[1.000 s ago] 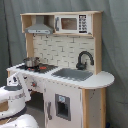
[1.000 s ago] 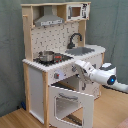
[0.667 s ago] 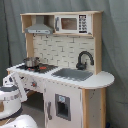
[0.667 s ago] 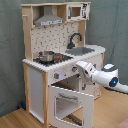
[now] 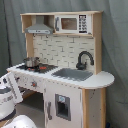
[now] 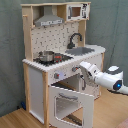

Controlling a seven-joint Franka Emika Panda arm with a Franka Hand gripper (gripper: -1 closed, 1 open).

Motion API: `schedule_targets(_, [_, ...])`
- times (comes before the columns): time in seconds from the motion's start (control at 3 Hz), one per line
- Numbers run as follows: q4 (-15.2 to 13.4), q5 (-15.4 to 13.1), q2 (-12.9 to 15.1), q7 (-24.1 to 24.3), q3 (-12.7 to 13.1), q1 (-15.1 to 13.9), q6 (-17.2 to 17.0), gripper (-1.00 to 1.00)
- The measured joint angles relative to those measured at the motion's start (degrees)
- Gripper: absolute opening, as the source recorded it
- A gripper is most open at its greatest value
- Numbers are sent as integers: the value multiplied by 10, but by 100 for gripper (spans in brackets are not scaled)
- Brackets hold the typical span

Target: Play with the kitchen

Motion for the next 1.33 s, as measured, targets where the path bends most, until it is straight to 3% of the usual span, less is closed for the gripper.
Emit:
schedule_targets(0.67, [-13,-1,0,-13,-21,61,-92,100])
schedule_targets(1.0, [-39,-1,0,-44,-51,89,-95,100])
schedule_targets(1.33, [-1,-1,0,-71,-76,99,-123,100])
